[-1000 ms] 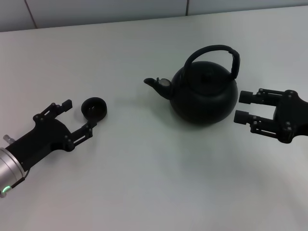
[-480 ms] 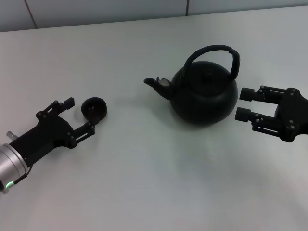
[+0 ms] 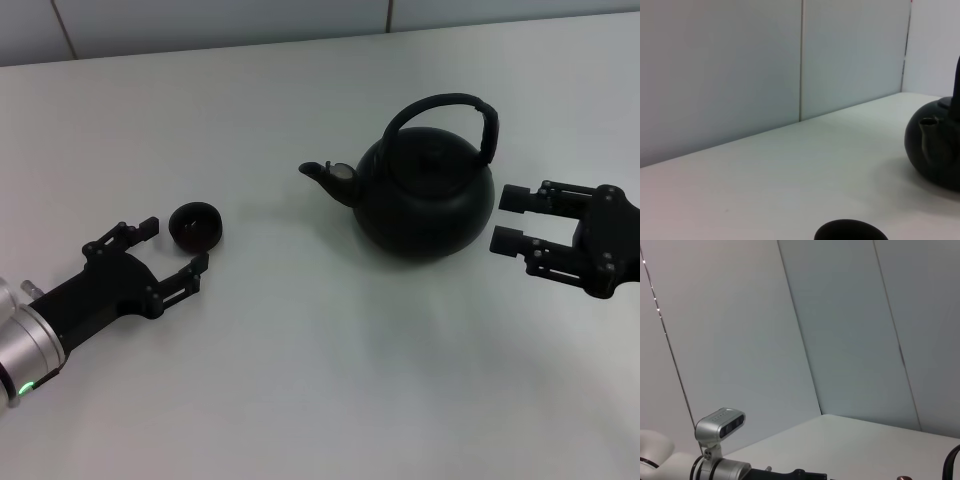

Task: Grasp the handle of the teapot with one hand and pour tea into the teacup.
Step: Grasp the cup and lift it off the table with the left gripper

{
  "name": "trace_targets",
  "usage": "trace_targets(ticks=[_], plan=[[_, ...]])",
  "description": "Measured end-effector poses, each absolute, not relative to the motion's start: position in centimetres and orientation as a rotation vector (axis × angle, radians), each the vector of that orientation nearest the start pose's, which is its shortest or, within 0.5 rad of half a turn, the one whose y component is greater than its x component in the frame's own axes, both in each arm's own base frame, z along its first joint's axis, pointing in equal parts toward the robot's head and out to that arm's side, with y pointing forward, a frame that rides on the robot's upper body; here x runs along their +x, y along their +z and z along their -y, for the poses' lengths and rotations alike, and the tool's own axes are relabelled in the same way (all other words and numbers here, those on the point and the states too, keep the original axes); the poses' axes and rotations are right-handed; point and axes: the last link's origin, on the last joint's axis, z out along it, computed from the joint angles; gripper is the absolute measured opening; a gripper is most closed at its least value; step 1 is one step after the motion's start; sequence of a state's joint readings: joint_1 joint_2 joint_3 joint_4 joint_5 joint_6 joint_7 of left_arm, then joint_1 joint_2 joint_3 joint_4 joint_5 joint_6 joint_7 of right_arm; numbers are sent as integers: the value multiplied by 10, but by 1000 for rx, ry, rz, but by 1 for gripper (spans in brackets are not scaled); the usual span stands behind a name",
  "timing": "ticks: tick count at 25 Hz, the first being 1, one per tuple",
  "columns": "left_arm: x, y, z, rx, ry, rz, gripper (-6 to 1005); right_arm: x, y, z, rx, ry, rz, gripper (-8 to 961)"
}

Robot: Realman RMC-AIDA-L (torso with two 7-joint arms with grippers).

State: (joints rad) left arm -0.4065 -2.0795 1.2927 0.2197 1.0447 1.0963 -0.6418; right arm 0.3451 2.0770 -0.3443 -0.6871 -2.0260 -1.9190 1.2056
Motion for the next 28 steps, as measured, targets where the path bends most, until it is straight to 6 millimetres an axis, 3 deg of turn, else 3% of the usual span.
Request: trace_targets(ticks=[28], plan=[[-313, -76, -309, -2367, -561, 503, 812, 304, 49, -248, -2553, 1023, -559, 558]])
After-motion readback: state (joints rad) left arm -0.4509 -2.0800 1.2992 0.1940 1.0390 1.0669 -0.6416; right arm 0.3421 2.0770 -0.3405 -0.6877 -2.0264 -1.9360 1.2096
